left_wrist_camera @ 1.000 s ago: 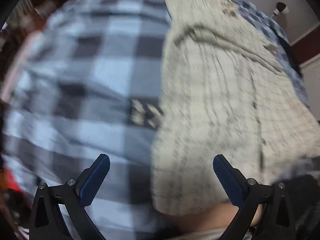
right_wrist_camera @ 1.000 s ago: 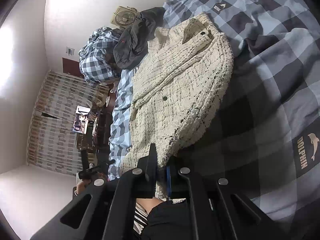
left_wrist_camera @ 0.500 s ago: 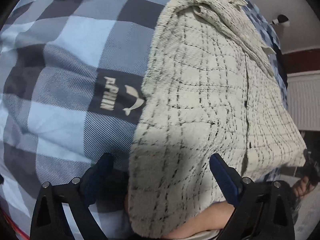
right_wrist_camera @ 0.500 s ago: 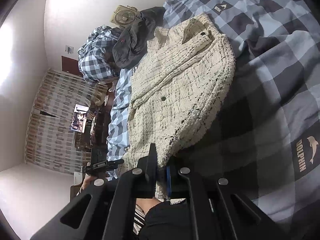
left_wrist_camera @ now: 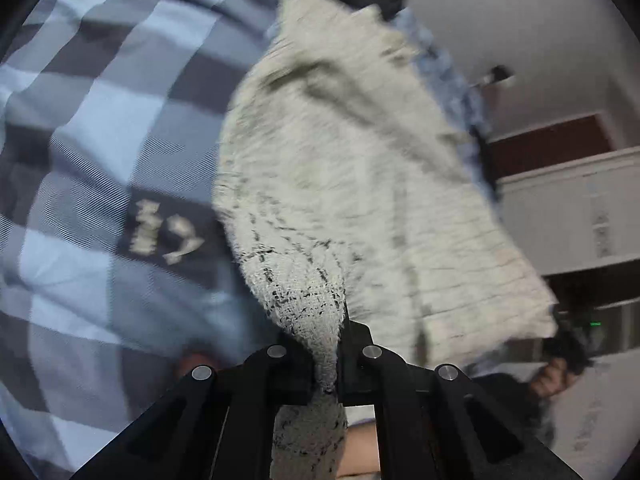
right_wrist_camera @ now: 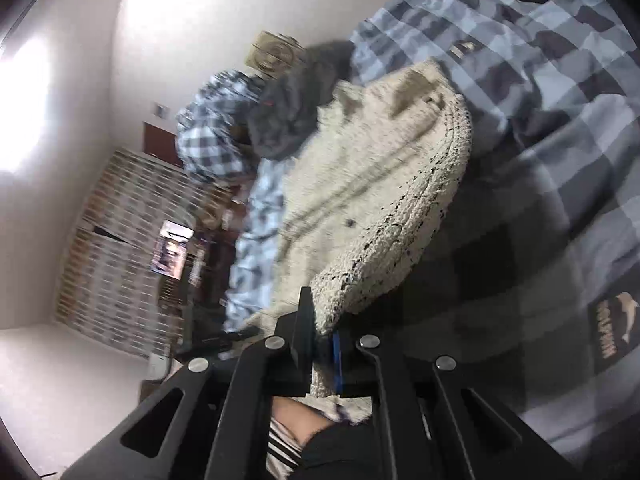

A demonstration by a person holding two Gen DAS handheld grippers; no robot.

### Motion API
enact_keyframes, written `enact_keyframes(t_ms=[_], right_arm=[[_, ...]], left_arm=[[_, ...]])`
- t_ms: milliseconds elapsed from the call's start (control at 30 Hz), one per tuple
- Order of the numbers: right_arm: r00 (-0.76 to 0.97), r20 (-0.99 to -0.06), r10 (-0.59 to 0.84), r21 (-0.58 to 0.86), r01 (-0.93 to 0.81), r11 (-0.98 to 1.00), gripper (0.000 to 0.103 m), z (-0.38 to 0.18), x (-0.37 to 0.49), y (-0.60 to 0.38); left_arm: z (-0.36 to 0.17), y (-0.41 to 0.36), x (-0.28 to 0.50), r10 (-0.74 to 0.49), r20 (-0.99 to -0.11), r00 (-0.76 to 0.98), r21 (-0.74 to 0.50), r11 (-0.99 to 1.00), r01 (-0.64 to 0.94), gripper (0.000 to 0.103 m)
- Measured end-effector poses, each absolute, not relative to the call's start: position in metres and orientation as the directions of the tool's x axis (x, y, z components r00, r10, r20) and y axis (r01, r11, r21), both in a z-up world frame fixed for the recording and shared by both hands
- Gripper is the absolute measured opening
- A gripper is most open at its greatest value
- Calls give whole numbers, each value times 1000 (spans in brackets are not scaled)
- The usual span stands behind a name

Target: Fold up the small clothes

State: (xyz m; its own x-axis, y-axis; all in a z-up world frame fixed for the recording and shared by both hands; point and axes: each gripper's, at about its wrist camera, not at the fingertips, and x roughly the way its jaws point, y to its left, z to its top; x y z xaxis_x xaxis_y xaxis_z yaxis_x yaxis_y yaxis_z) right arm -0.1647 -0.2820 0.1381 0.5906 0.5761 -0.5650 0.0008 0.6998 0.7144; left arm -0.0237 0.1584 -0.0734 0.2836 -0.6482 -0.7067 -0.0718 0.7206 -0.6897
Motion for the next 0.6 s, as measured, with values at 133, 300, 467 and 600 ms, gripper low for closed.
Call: enact_keyframes(t_ms=[133, 300, 467, 600], right_arm=[[645, -434, 629, 804, -37, 593, 4, 155, -173, -285], [672, -318, 669, 844, -121, 522, 4, 189, -187, -276], [675, -220, 704, 839, -238, 490, 4, 231, -217, -263], [688, -186, 702, 823, -281, 494, 3, 263, -259, -261]], left_arm=[[-31, 155, -34, -724, -591, 356, -768, 640, 25, 6], [32, 167, -56, -698, -567, 437, -752, 655, 70, 6], [82, 177, -102, -711, -527, 465, -736, 656, 169, 6], [102, 197, -161, -728, -471, 498, -777, 610, 156, 6]])
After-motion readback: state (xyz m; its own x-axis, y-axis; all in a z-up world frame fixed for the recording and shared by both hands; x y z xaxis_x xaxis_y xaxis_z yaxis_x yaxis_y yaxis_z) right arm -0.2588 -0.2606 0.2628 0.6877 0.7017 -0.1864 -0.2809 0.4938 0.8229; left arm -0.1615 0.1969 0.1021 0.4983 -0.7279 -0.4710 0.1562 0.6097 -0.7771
